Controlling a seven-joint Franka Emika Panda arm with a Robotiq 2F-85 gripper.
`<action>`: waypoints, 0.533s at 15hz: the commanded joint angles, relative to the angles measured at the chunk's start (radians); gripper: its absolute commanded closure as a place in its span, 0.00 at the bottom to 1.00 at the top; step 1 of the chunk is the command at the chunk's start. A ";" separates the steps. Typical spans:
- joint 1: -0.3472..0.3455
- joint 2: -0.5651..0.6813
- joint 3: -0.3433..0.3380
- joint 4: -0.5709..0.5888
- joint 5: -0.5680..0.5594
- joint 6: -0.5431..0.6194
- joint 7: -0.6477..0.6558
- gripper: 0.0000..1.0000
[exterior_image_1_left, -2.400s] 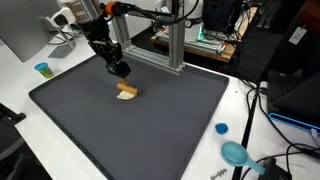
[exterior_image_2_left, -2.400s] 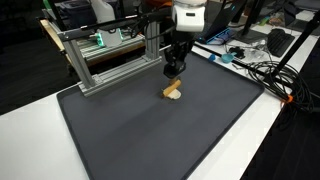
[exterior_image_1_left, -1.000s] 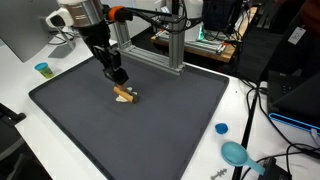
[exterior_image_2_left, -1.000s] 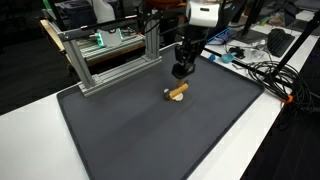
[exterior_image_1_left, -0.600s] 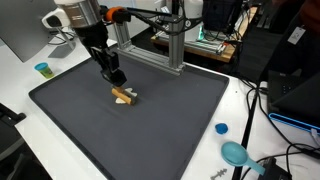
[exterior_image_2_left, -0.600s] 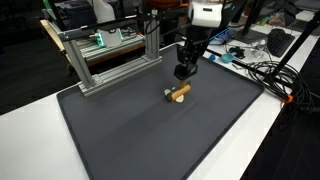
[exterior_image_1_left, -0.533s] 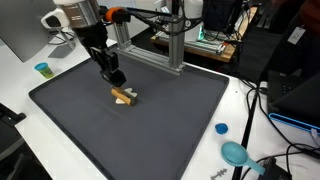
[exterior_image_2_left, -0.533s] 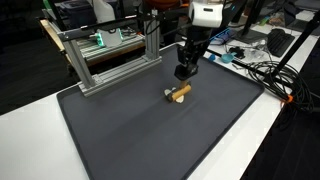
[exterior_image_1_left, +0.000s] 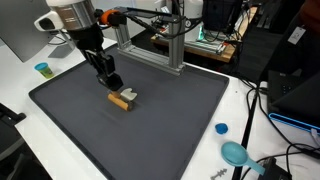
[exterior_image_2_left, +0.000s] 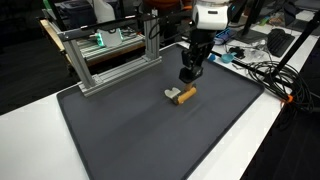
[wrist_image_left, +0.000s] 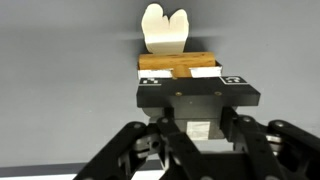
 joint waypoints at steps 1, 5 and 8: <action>-0.053 -0.096 0.032 -0.057 0.021 0.034 -0.216 0.79; -0.082 -0.189 0.029 -0.056 -0.024 -0.043 -0.446 0.79; -0.076 -0.158 0.020 -0.009 -0.014 -0.064 -0.461 0.54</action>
